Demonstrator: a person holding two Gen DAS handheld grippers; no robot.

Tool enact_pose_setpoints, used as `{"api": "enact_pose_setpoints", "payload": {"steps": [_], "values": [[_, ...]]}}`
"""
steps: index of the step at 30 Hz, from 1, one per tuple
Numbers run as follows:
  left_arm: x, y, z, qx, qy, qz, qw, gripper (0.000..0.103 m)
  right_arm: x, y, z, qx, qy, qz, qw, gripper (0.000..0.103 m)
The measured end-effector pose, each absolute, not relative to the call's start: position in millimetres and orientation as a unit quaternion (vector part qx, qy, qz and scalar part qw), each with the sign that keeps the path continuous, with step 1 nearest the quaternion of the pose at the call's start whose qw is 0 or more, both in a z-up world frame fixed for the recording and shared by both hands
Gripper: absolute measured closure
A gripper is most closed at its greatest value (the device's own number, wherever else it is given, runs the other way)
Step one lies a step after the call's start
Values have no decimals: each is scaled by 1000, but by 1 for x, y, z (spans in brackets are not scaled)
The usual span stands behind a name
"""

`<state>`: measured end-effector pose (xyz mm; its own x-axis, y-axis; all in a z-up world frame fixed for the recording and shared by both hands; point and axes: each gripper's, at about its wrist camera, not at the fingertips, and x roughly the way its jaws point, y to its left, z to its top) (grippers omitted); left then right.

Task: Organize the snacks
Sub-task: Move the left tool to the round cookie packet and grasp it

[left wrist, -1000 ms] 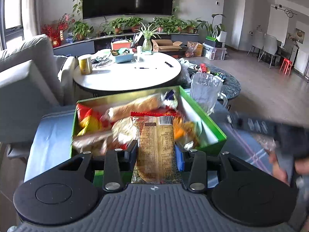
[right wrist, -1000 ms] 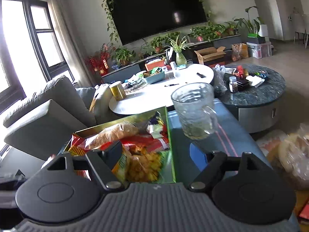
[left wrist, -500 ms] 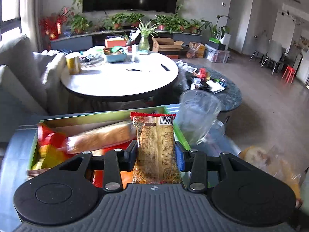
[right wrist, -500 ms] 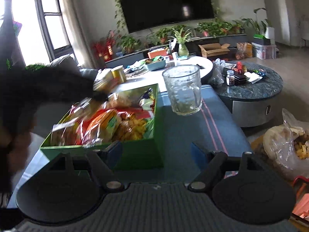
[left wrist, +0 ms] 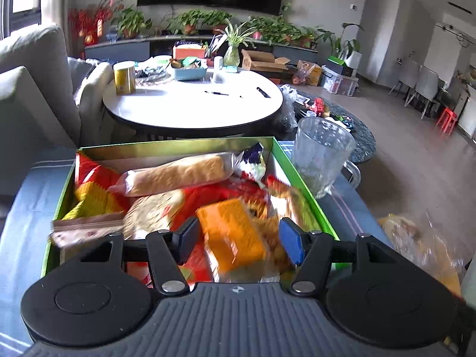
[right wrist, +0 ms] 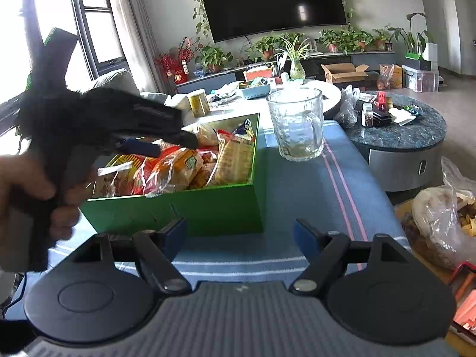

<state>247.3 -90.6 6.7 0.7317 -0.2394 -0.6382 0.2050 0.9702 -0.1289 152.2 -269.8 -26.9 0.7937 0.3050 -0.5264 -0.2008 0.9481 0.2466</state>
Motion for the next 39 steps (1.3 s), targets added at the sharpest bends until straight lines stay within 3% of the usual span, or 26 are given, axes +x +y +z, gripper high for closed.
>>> {"api": "enact_pose_setpoints", "payload": {"steps": [9,23,26,27,39], "values": [[179,-73,-8,10,337,-165,927,43,145,-274,-34,96,306,111,941,23],[146,-147,-65,86,399,-270,872,43,144,-286,-27,142,306,66,939,23],[146,-148,-70,91,395,-263,875,53,143,-289,-27,143,309,62,938,23],[145,-147,-71,90,394,-265,875,64,142,-290,-28,142,310,61,938,23],[137,-97,-62,12,391,-187,901,66,112,-288,-33,103,326,96,935,23]]}}
